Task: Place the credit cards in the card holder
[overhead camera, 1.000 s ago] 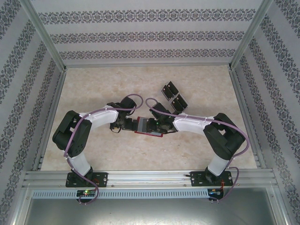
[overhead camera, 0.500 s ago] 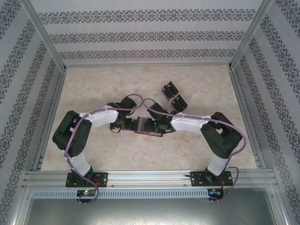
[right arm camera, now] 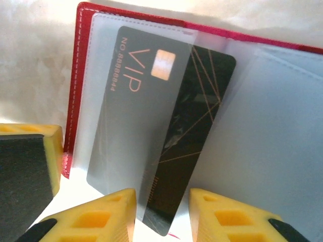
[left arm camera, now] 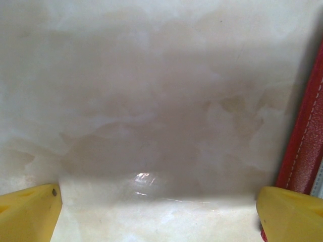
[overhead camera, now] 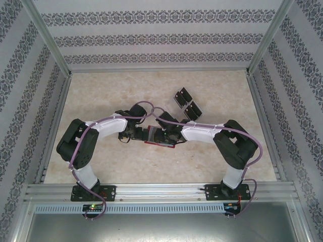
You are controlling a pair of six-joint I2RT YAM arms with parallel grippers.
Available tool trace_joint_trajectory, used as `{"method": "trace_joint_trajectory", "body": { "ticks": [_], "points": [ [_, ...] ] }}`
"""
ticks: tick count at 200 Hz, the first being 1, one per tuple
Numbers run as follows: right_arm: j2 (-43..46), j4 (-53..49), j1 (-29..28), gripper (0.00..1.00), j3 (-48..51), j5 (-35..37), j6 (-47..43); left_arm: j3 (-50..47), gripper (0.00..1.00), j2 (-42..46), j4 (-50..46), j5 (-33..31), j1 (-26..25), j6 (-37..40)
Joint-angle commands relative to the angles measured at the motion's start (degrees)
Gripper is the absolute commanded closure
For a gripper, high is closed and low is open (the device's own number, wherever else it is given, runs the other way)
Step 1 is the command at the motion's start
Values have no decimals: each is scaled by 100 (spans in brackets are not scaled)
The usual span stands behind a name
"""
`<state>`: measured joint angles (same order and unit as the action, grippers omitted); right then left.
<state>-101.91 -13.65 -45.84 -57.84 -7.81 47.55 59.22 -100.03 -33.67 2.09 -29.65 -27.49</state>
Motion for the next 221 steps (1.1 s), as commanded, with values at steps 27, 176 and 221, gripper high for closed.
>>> {"method": "trace_joint_trajectory", "body": {
  "ticks": [27,176,221],
  "points": [
    [338,-220,204,65,41,203,-106,-77,1,-78,252,276,-149,-75],
    [829,145,341,85,831,452,282,685,1,131,-299,-49,-147,163],
    [1093,237,362,91,1102,551,318,1179,1,4,-544,-38,-167,319]
  ]
}}
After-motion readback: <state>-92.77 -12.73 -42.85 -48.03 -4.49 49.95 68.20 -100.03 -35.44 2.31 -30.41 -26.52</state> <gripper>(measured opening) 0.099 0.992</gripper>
